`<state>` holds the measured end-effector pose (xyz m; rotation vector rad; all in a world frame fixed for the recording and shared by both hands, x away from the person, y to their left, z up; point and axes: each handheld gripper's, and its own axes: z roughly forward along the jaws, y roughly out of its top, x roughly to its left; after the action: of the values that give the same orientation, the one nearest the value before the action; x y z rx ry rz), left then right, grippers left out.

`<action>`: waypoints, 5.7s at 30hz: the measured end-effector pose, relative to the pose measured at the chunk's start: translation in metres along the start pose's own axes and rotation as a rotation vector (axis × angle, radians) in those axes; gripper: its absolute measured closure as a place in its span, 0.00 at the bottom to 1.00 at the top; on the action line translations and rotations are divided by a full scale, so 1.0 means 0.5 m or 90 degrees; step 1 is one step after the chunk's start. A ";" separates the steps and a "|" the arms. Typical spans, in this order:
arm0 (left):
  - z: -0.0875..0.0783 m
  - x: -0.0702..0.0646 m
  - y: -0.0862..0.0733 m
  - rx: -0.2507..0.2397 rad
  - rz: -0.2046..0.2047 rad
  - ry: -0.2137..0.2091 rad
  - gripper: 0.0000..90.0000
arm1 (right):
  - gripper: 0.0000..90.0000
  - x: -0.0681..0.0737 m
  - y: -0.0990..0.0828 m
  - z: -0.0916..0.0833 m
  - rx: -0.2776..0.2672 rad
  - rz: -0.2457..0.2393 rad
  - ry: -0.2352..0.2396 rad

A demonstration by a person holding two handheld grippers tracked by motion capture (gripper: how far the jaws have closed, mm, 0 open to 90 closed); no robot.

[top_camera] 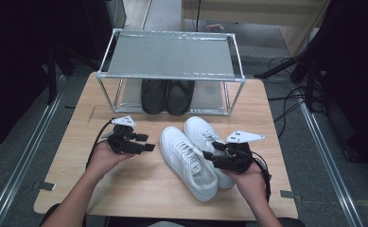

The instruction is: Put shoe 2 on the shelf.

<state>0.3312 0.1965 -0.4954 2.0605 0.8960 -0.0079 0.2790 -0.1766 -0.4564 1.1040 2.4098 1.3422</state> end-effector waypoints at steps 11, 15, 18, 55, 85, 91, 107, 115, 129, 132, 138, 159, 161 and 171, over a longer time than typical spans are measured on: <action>0.007 0.005 0.012 0.012 0.001 0.000 0.45 | 0.46 0.008 -0.016 0.012 0.014 0.013 -0.010; 0.012 0.005 0.018 0.012 0.005 -0.001 0.45 | 0.46 0.011 -0.023 0.021 0.027 0.014 -0.004; 0.016 0.007 0.021 0.009 0.007 -0.005 0.45 | 0.46 0.023 -0.025 0.031 0.032 -0.007 -0.021; -0.020 0.037 0.012 -0.020 -0.005 0.058 0.45 | 0.85 0.012 -0.009 0.038 0.064 0.016 -0.033; -0.156 0.054 -0.103 -0.050 -0.081 0.161 0.44 | 0.85 -0.020 0.115 0.079 0.092 -0.138 0.146; -0.171 0.066 -0.112 -0.060 -0.097 0.166 0.44 | 0.85 -0.035 0.154 0.088 0.106 -0.162 0.199; -0.190 0.080 -0.124 -0.066 -0.098 0.185 0.44 | 0.85 -0.002 0.314 0.062 0.107 -0.216 0.265; -0.187 0.081 -0.125 -0.058 -0.097 0.189 0.44 | 0.85 0.040 0.397 0.028 0.081 -0.222 0.267; -0.190 0.084 -0.128 -0.059 -0.092 0.190 0.44 | 0.85 0.078 0.540 0.009 0.015 -0.196 0.218; -0.189 0.083 -0.128 -0.059 -0.091 0.186 0.44 | 0.85 0.067 0.566 0.021 0.011 -0.172 0.191; -0.187 0.085 -0.127 -0.051 -0.083 0.181 0.44 | 0.85 0.032 0.607 0.048 0.008 -0.119 0.129; -0.165 0.070 -0.117 -0.043 -0.064 0.167 0.44 | 0.85 -0.074 0.703 0.173 -0.023 0.061 -0.150; -0.164 0.069 -0.116 -0.042 -0.063 0.163 0.44 | 0.85 -0.088 0.715 0.196 -0.020 0.088 -0.167; -0.159 0.065 -0.114 -0.036 -0.050 0.150 0.44 | 0.85 -0.099 0.745 0.253 -0.004 0.121 -0.242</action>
<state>0.2972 0.2936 -0.4965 2.0003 1.1072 0.2192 0.5684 -0.0066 -0.2452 1.4654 2.0680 1.0687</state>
